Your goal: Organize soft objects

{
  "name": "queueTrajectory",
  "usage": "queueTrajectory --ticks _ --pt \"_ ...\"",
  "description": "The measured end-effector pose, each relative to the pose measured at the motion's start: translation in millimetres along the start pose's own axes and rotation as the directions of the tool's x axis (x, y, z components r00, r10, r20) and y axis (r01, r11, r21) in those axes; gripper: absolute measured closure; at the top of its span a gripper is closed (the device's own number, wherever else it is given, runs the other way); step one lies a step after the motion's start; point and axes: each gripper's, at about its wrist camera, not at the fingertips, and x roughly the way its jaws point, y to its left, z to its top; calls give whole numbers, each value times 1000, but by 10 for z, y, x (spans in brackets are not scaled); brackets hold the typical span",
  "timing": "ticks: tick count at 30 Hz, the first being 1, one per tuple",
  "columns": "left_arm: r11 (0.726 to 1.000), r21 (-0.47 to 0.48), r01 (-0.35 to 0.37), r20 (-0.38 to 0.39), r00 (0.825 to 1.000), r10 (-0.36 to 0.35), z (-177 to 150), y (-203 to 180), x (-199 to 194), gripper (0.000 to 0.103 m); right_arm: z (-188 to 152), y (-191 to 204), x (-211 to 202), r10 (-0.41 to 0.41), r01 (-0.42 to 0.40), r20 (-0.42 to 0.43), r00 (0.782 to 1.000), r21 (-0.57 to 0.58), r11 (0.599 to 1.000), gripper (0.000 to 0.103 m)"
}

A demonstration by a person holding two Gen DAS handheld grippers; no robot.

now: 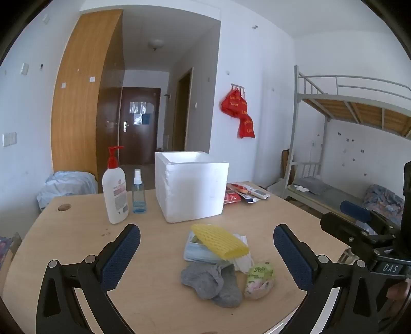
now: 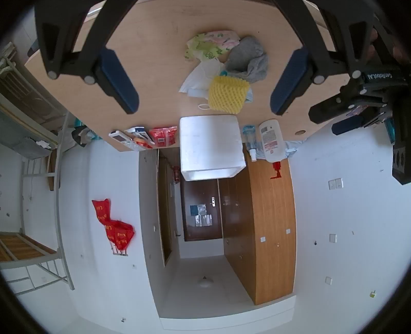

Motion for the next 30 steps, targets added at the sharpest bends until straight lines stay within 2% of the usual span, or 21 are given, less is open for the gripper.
queueTrajectory --ticks 1,12,14,17,30 --pt "1000 -25 -2 -23 1000 2 2 10 10 0 -1 -1 -1 2 -2 5 1000 2 1000 0" --pt "999 -42 5 -4 1000 -5 14 93 34 0 2 -3 12 1 -1 -6 1000 2 1000 0" --pt "999 -40 8 -5 1000 -9 20 130 57 0 2 -5 5 2 -2 -6 1000 4 1000 0" --pt "1000 -13 0 10 1000 0 19 -5 -14 0 2 -8 -9 1 -1 -5 1000 4 1000 0" --pt "1000 -12 25 -2 1000 -25 21 -13 -19 0 -4 -14 -27 0 0 -5 1000 5 1000 0"
